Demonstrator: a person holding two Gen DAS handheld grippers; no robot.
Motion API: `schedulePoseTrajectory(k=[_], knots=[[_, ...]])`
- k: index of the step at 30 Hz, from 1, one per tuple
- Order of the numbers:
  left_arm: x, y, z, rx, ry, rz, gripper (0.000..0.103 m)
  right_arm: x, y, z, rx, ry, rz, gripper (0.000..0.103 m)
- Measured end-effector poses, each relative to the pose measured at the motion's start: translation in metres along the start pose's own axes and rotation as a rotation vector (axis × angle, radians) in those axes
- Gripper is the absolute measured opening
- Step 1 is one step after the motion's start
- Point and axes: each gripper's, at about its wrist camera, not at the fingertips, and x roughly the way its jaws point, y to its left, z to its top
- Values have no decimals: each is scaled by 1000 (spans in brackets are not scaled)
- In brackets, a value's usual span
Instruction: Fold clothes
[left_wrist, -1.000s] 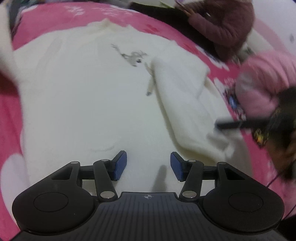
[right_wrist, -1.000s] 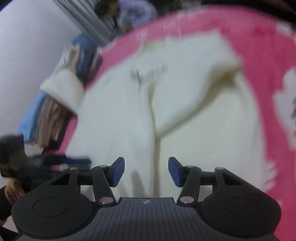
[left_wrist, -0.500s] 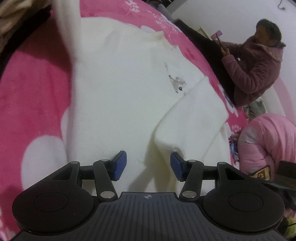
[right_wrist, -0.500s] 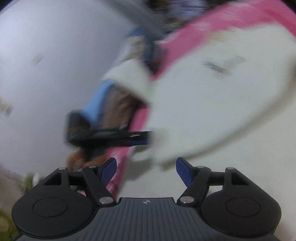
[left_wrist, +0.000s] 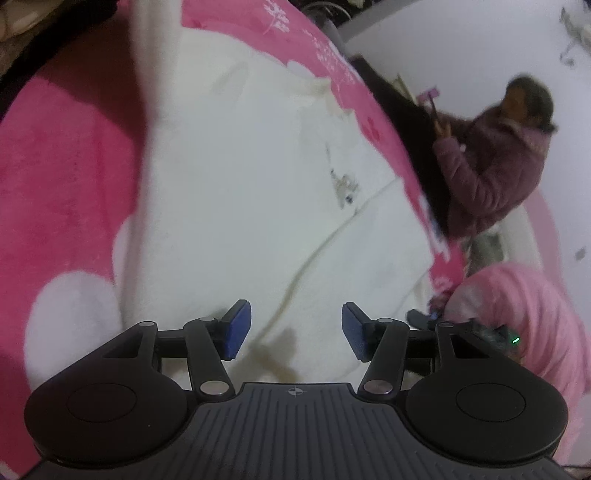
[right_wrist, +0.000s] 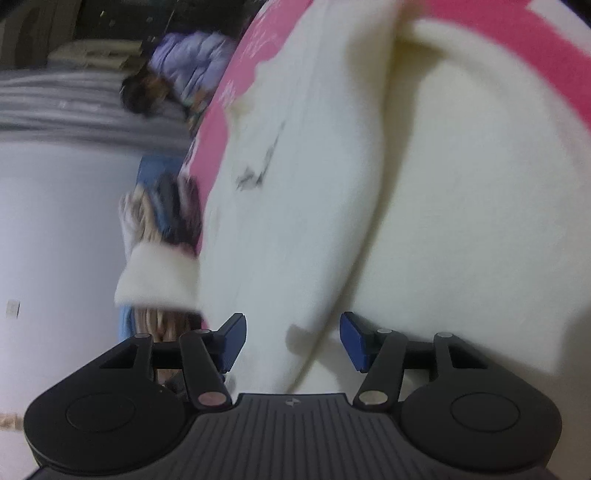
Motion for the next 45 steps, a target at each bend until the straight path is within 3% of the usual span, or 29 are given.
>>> schedulePoseTrajectory(k=[8, 9, 11, 13, 15, 20, 24, 30, 39, 45], knots=[[21, -21, -10, 100, 14, 88, 53, 16, 1, 0, 62, 33, 47, 58], [23, -25, -11, 114, 8, 94, 50, 19, 1, 2, 60, 34, 55, 56], [27, -34, -13, 161, 4, 121, 33, 24, 1, 2, 46, 35, 57, 51], [30, -42, -17, 208, -1, 160, 12, 26, 1, -4, 12, 35, 37, 31], [26, -46, -20, 207, -7, 168, 4, 30, 4, -10, -28, 29, -16, 12], [-7, -45, -29, 87, 50, 60, 3, 4, 45, -21, -238, -6, 13, 11], [-21, -62, -57, 142, 157, 7, 3, -22, 71, -34, -402, 90, -16, 11], [5, -73, -91, 178, 308, -39, 3, -54, 63, -47, -456, 171, -187, 11], [47, -109, -106, 305, 430, -139, 3, -101, 57, -42, -503, 135, -332, 11], [67, -115, -109, 332, 464, -105, 3, -102, 41, -46, -522, 160, -420, 11]])
